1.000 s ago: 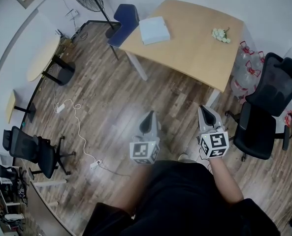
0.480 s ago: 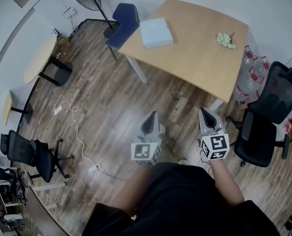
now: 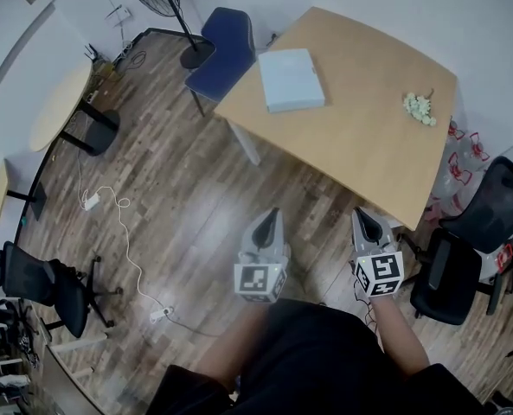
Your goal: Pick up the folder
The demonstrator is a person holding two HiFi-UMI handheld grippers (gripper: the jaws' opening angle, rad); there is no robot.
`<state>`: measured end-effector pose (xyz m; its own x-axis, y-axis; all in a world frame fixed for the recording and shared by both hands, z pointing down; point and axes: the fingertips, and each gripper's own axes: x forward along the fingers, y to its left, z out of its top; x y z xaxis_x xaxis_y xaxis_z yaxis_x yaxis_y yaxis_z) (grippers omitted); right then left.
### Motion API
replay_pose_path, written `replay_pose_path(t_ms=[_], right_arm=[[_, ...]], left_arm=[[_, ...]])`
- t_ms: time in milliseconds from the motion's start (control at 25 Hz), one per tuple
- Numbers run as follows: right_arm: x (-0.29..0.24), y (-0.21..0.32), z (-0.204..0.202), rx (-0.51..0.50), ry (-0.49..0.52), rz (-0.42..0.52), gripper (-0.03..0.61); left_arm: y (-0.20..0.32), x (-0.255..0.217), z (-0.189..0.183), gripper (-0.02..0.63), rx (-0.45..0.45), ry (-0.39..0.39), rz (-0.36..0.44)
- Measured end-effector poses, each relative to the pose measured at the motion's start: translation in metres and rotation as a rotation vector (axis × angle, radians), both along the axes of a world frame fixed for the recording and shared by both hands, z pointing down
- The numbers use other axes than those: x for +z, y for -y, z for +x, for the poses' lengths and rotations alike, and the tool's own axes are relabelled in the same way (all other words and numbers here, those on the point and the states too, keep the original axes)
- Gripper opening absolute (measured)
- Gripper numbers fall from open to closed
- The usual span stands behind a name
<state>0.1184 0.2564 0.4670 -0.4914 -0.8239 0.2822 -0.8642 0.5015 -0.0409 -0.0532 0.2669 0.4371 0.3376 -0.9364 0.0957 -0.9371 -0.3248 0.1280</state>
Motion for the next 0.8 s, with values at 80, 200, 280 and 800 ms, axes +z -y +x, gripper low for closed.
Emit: replay_pose_path(t_ms=[80,200,280,800], right_arm=[[-0.006,0.036,-0.019,0.005,-0.007,-0.004,0.0],[-0.015,0.081,-0.048,0.005,-0.025,0.0,0.0],[-0.019,0.11,-0.066,0.011,-0.038,0.001,0.0],[-0.021,0.234,-0.152,0.028,-0.091,-0.015,0.0]], left_arm=[[0.033,-0.004,-0.022,0.003,0.002,-0.005,-0.004],[0.077,-0.008,-0.054,0.003,0.007,-0.007,-0.008],[0.107,-0.01,-0.073,0.003,0.017,-0.012,-0.005],[0.223,0.001,-0.155,0.003,0.072,-0.031,-0.019]])
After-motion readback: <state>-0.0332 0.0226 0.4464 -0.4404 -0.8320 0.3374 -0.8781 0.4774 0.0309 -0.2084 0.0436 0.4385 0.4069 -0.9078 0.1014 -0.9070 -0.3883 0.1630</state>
